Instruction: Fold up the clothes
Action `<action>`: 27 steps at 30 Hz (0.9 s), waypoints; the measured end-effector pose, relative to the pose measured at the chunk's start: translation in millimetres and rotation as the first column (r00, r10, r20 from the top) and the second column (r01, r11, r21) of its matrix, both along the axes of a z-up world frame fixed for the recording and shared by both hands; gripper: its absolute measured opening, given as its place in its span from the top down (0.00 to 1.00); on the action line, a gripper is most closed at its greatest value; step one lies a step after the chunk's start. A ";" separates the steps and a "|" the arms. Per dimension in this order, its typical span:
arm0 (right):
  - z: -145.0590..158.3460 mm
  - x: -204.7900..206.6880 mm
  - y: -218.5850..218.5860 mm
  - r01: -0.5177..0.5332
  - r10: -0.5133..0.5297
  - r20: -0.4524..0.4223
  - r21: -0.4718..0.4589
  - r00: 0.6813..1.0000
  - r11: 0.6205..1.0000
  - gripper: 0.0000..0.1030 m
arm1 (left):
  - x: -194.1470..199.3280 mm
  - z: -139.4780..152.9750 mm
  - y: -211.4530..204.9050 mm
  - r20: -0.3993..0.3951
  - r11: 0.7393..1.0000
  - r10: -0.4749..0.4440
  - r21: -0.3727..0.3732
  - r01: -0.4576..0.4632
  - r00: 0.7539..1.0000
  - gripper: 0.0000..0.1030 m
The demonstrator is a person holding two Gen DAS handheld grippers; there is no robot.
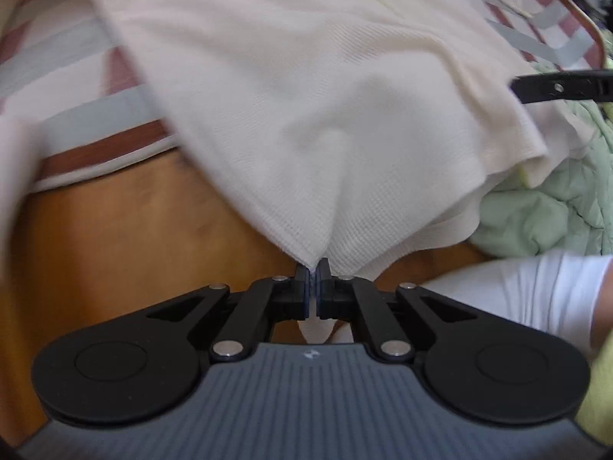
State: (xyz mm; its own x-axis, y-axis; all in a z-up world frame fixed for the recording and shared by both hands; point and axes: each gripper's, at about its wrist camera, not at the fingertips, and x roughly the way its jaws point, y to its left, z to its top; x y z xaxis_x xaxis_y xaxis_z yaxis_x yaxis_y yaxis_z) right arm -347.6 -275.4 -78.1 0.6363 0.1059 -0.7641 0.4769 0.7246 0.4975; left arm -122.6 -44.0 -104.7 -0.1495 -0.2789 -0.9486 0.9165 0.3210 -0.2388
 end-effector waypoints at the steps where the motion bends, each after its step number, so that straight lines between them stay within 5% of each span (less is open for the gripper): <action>1: -0.8 -1.2 -0.3 0.002 -0.002 -0.020 -0.005 1.000 1.000 0.93 | 7.5 2.0 4.3 -0.008 1.000 0.020 0.017 -0.020 1.000 0.98; 9: 8.6 -9.7 1.0 0.017 -0.020 -0.149 -0.024 0.989 1.000 0.96 | 9.9 -8.9 14.1 0.025 0.991 0.018 0.132 -0.021 1.000 0.98; 14: 3.6 8.4 25.0 -0.174 0.080 -0.361 -0.237 0.929 0.956 0.98 | 14.5 -21.2 11.3 0.008 0.983 0.029 0.183 -0.030 1.000 0.97; 17: 17.4 8.6 24.0 -0.128 0.064 -0.246 -0.253 0.967 0.959 0.88 | 22.3 -6.4 3.7 -0.025 0.985 0.067 0.163 -0.062 0.997 0.86; 19: 32.6 15.4 19.8 -0.100 0.044 -0.178 -0.318 0.983 0.943 0.66 | 27.5 13.0 -3.1 -0.007 0.989 0.083 0.126 -0.082 0.997 0.71; 21: 47.8 22.1 15.7 -0.067 0.027 -0.108 -0.380 0.994 0.922 0.56 | 32.7 39.6 -13.7 0.105 0.995 0.080 0.051 -0.085 0.991 0.57; 25: 63.3 66.8 10.0 -0.092 0.093 -0.021 -0.444 0.995 0.891 0.51 | 58.0 87.2 -36.2 0.325 0.984 0.162 -0.129 -0.126 0.932 0.38; 27: 73.2 94.6 10.9 -0.120 0.154 0.034 -0.467 0.988 0.876 0.51 | 90.3 101.5 -44.3 0.355 0.956 0.265 -0.220 -0.195 0.897 0.33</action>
